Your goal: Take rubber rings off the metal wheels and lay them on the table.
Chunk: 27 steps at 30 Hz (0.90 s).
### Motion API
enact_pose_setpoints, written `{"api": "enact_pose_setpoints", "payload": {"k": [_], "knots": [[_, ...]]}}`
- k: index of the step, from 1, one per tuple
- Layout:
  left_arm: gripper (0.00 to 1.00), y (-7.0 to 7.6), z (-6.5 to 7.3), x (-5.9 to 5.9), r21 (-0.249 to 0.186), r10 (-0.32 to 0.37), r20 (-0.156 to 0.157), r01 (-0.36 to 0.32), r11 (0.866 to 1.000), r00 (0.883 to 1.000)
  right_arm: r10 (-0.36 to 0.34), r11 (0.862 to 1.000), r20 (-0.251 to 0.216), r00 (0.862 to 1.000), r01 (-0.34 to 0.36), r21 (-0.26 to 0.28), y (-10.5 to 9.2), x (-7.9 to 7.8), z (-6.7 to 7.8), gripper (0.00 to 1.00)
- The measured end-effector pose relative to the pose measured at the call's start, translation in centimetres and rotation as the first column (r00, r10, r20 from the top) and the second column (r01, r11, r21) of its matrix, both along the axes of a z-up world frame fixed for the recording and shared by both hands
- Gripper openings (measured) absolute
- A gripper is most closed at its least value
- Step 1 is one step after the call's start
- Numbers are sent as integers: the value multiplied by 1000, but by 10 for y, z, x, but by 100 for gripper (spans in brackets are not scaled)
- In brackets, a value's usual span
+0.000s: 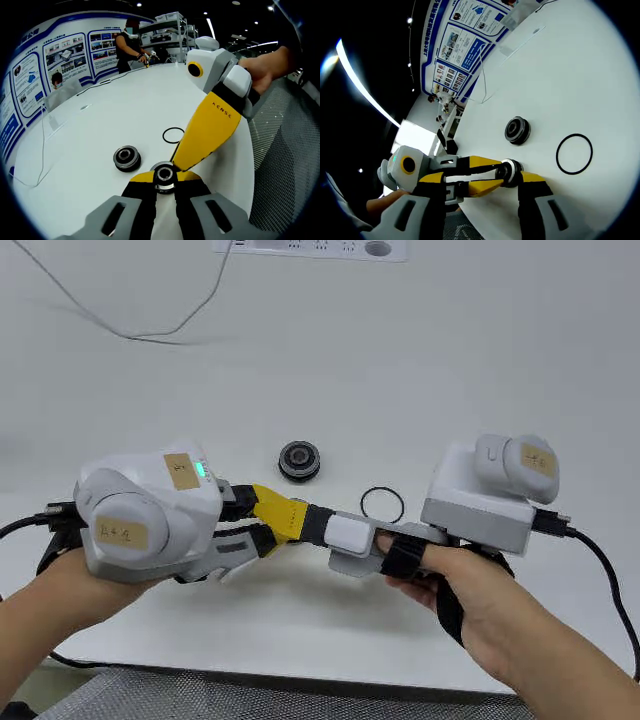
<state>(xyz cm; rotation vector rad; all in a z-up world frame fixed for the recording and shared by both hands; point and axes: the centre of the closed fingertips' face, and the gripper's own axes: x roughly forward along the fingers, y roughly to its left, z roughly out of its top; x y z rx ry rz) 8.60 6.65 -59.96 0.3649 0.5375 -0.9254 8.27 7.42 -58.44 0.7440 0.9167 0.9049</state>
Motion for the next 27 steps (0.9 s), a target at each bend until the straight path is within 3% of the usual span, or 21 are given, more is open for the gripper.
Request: {"api": "enact_pose_setpoints", "payload": {"k": [8,17,27], "knots": [[13,0,-1,1,1,0,0,0,1000,1000,-1,1000,-2,1000,1,4,-3,0,0,57],[13,1,-1,1,-3,2,1,-2,1000,1000,4,1000,12,1000,-4,-24,-5,2,-8,47],[13,1,-1,1,-3,3,0,-3,1000,1000,5,998,9,1000,-5,-69,-15,7,-19,22]]}}
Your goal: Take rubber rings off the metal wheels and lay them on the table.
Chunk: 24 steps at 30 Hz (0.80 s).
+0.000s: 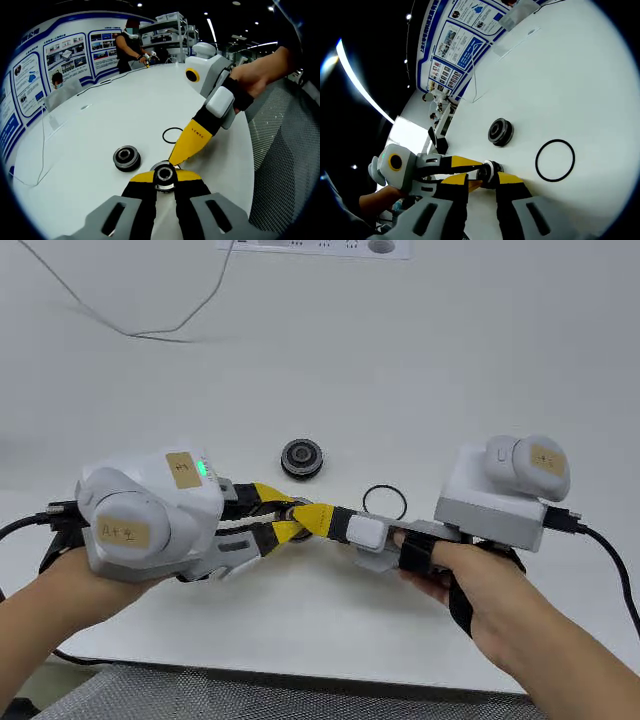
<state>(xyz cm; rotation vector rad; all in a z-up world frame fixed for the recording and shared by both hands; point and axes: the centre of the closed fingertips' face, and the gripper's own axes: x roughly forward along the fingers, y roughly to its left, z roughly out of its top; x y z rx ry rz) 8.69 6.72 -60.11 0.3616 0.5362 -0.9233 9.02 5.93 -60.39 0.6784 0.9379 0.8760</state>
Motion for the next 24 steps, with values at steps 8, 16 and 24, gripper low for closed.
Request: {"api": "enact_pose_setpoints", "payload": {"k": [8,16,24], "knots": [[13,-1,1,0,0,-2,-1,2,1000,1000,-31,999,-5,1000,30,-38,-3,7,-9,11],[13,-1,2,0,2,-2,-1,2,1000,1000,-24,998,12,1000,25,-61,-6,8,-11,5],[13,-1,2,0,4,-2,-1,2,1000,1000,-36,998,-12,999,35,-54,-8,9,-10,3]]}}
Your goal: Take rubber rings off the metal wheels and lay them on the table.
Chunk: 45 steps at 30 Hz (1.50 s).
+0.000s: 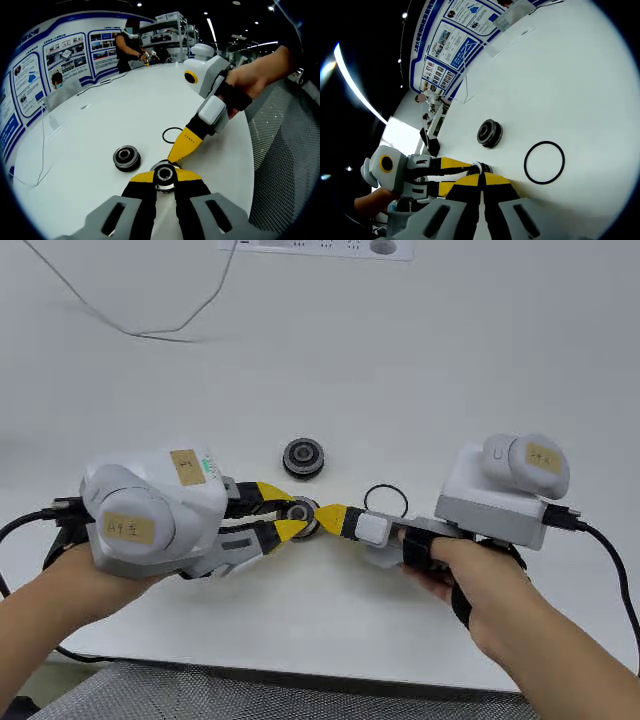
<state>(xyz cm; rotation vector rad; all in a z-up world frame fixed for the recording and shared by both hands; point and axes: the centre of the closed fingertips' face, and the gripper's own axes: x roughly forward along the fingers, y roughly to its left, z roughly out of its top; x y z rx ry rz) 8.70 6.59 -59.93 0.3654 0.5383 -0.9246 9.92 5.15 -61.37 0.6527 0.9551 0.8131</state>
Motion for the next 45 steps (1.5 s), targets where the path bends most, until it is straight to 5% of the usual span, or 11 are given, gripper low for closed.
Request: {"api": "enact_pose_setpoints", "payload": {"k": [7,9,18,45], "knots": [[13,0,0,0,3,0,1,0,1000,1000,-11,1000,-40,999,11,8,-1,0,-1,2],[13,0,0,0,11,-7,4,7,1000,1000,-12,999,-91,996,16,42,-1,-1,0,2],[13,3,-5,2,5,1,3,-1,1000,1000,-25,997,-130,991,34,62,4,-9,7,1],[13,3,-6,1,9,-11,2,11,1000,1000,42,997,-74,996,-37,72,13,-11,13,0]]}}
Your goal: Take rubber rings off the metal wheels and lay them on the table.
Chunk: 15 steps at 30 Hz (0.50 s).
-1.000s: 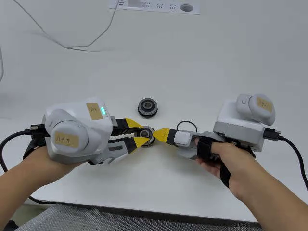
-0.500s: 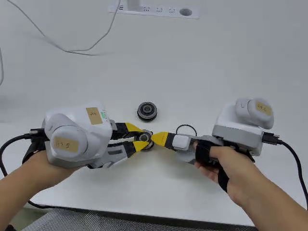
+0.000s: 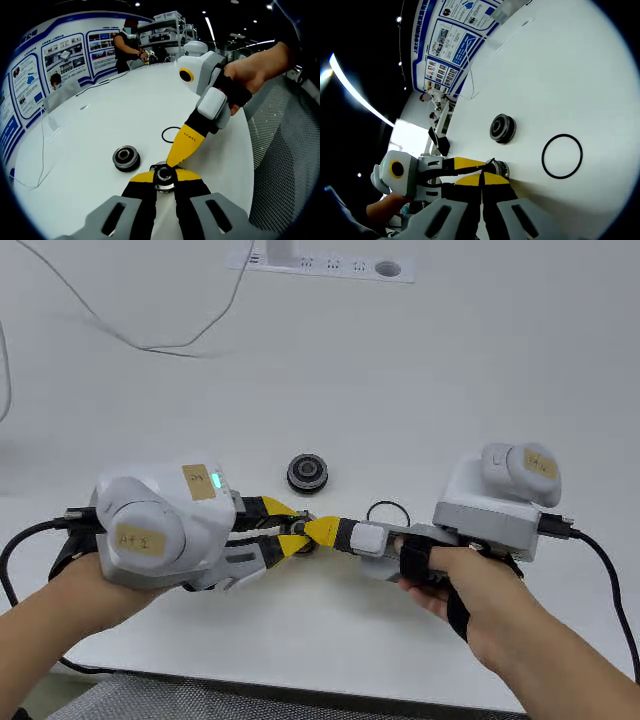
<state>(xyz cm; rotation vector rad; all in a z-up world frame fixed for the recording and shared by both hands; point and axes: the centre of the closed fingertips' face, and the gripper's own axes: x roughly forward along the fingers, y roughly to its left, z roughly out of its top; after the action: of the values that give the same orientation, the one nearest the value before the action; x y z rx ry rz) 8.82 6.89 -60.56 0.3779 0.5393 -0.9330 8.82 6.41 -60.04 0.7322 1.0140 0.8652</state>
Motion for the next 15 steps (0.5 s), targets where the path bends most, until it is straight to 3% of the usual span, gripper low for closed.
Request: {"api": "enact_pose_setpoints", "payload": {"k": [8,15], "knots": [[13,0,0,-1,-8,3,8,-3,1000,1000,26,999,8,1000,-26,35,2,-4,5,0],[13,0,1,-1,0,8,11,-8,1000,1000,7,1000,9,1000,-8,26,0,-2,5,0]]}}
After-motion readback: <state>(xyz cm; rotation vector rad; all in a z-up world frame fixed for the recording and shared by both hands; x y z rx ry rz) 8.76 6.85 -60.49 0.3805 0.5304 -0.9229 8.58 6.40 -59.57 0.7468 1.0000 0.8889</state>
